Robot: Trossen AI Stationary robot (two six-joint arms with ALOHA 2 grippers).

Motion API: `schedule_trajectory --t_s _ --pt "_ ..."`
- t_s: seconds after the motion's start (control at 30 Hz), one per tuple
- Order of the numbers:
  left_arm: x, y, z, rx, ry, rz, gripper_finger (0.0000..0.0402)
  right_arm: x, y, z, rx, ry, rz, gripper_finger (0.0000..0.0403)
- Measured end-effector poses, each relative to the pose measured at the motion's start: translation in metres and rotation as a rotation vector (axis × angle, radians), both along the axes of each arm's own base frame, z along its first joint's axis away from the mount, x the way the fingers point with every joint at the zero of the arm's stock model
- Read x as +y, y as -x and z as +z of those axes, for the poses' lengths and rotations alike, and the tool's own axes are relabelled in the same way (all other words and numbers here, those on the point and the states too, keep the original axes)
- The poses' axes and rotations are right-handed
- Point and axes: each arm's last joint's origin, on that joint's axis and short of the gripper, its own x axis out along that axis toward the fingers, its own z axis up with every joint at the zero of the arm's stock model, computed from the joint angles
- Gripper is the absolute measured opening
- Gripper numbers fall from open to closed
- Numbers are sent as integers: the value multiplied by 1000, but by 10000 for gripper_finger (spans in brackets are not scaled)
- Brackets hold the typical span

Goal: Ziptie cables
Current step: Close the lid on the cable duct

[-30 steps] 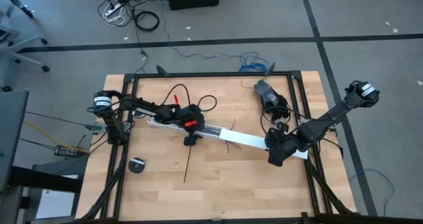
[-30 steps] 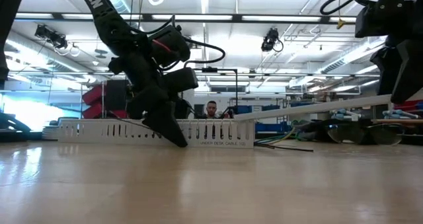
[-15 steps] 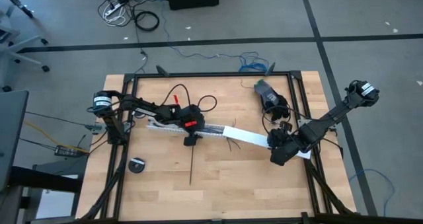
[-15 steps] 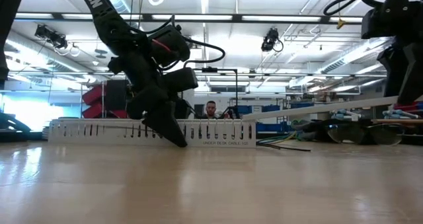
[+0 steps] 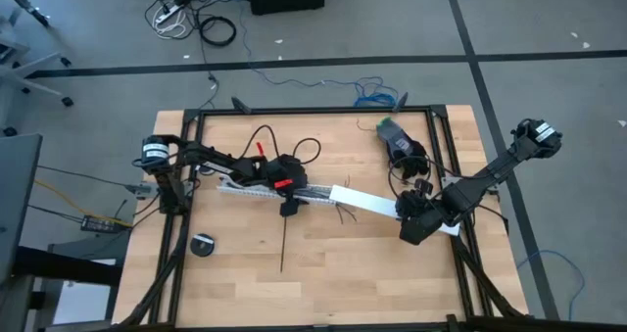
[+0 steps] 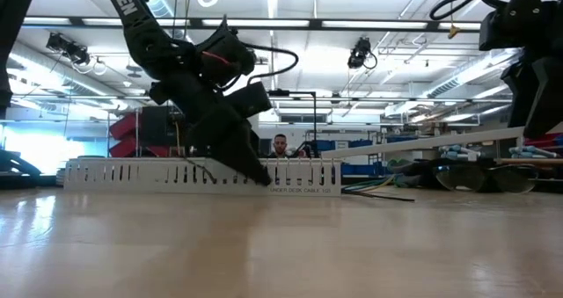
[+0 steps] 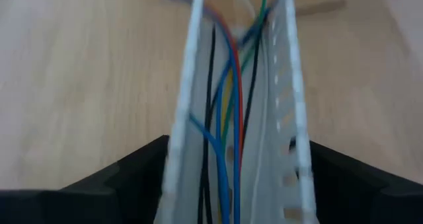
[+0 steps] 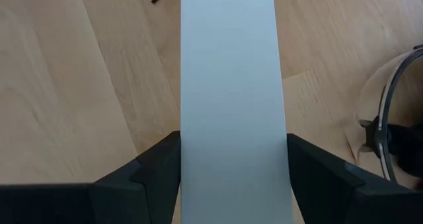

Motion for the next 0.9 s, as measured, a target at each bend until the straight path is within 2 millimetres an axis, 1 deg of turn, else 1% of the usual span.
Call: schedule_trajectory --t_s 0.33,0.5,0.73,0.9 --pt "-2 -9 12 -137 -11 -19 306 0 0 0 -1 -8 -7 230" --pt "-4 -11 9 -153 -6 -21 306 0 0 0 -1 -8 -6 230" --pt "-8 -31 3 -141 -15 -50 306 0 0 0 -3 -9 -7 230" --pt "-9 -33 4 -85 -42 -50 305 0 0 0 -2 -9 -6 230"
